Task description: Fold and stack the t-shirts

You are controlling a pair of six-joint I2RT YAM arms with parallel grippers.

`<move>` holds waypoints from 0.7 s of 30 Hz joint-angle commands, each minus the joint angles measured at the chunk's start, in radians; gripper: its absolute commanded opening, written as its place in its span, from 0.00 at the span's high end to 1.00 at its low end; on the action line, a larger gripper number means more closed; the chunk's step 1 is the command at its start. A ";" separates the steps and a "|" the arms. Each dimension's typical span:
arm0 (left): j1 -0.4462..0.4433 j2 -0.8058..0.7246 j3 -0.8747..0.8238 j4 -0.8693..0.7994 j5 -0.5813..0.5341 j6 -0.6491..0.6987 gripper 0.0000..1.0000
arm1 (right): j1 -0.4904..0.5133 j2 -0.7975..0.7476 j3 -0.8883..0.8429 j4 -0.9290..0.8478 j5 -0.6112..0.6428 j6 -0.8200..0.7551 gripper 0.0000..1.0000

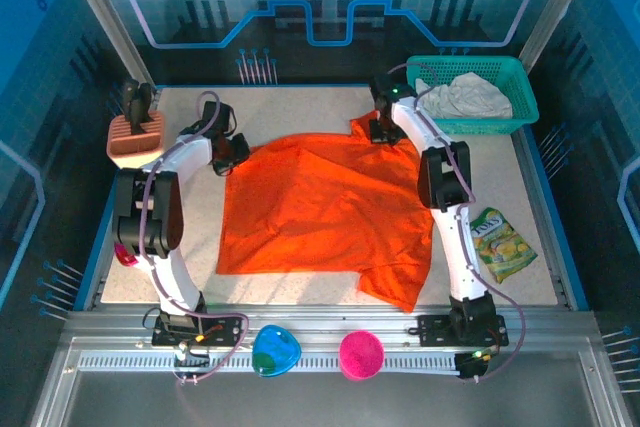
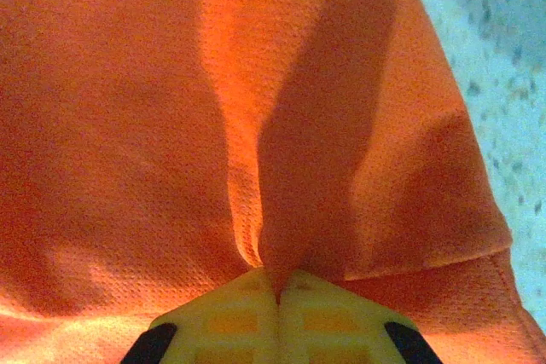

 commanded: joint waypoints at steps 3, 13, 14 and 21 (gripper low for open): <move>-0.003 -0.058 -0.028 -0.014 -0.013 -0.006 1.00 | 0.080 -0.274 -0.270 0.045 0.090 0.093 1.00; -0.003 -0.062 -0.038 -0.020 -0.019 0.016 1.00 | 0.265 -0.494 -0.722 0.271 0.094 0.323 1.00; -0.003 -0.063 -0.039 -0.018 -0.018 0.016 1.00 | 0.282 -0.492 -0.739 0.284 0.085 0.340 1.00; -0.003 -0.055 -0.044 -0.011 -0.018 0.016 1.00 | 0.361 -0.443 -0.736 0.296 0.041 0.381 0.93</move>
